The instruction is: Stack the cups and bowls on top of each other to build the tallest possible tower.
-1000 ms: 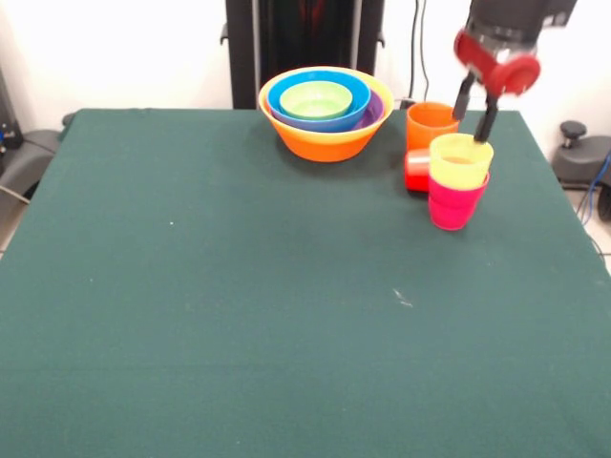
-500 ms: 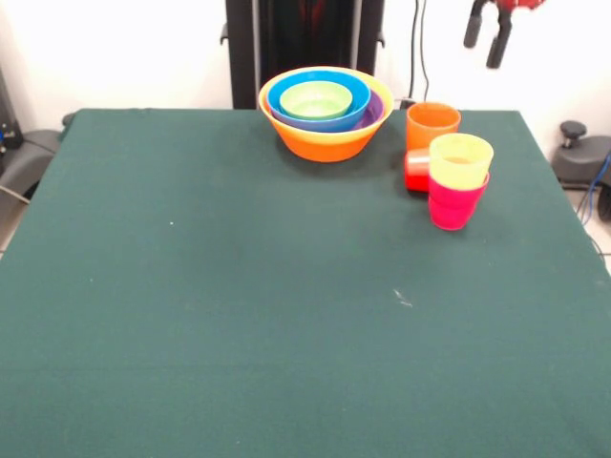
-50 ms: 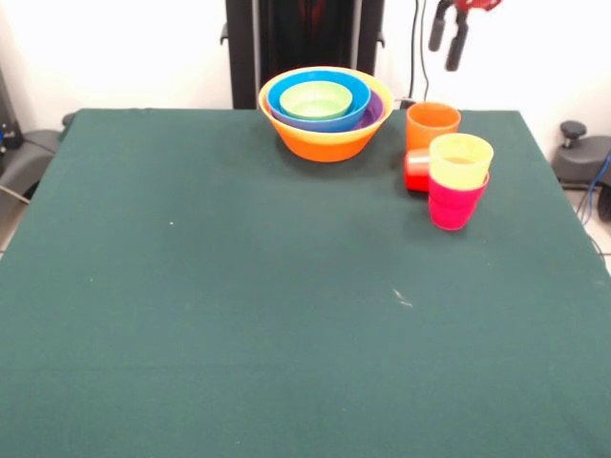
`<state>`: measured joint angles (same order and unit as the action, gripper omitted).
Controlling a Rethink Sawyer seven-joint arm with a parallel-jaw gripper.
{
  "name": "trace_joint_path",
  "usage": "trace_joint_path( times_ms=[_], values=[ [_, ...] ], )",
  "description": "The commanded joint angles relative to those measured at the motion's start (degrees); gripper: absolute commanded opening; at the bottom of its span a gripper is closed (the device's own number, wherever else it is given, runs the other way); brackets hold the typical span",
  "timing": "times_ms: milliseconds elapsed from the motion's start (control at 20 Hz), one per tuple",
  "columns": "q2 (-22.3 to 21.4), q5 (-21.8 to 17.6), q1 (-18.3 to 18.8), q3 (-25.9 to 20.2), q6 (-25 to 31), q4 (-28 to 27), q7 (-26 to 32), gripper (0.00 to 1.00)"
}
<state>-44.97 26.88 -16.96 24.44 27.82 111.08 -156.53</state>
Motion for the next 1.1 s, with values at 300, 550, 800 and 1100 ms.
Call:
trace_joint_path(
  times_ms=[300, 550, 800, 1100],
  values=[
    [7.4, -5.13, 1.29, -9.2, -5.95, 6.54, -1.22, 1.0],
    [7.41, -2.58, 0.12, -11.75, -5.39, 6.18, -3.85, 1.0],
    [6.07, -2.71, -0.04, -11.84, -3.43, 6.34, -3.87, 1.0],
    [7.11, -3.96, 1.02, -11.78, -4.42, 5.71, -2.45, 1.0]
  ],
)
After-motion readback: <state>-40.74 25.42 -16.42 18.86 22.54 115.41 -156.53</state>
